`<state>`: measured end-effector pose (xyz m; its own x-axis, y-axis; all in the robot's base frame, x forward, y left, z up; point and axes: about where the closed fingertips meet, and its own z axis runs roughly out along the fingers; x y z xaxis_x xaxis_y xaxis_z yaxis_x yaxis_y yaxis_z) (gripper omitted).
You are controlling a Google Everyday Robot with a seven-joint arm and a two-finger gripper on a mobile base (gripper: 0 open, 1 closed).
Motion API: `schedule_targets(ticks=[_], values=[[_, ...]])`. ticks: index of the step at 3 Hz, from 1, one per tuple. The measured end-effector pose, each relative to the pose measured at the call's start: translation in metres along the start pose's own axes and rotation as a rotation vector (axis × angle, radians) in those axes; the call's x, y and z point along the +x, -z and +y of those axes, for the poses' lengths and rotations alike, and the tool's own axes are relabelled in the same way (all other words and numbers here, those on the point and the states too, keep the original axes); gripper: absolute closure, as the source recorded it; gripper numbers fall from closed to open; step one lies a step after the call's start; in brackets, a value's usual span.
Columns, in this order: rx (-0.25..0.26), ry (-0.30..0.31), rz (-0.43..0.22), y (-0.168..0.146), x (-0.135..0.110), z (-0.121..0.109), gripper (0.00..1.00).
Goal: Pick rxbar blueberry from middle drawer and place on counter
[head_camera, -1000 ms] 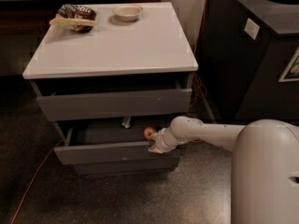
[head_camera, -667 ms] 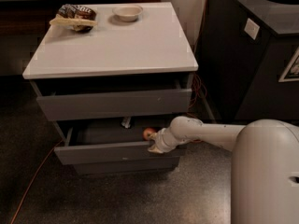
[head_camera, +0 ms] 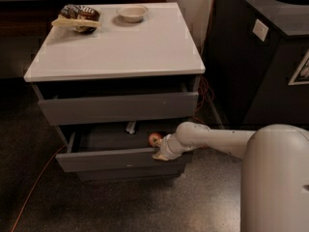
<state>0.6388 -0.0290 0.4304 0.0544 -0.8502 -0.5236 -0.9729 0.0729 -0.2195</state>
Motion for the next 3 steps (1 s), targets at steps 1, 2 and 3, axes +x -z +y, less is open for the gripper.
schedule_targets(ticks=[1,2,3], values=[[0.000,0.000,0.000,0.000,0.001,0.000,1.00],[-0.003,0.000,-0.002,0.000,-0.001,0.003,0.75],[-0.010,0.001,-0.006,0.001,-0.003,0.010,0.54]])
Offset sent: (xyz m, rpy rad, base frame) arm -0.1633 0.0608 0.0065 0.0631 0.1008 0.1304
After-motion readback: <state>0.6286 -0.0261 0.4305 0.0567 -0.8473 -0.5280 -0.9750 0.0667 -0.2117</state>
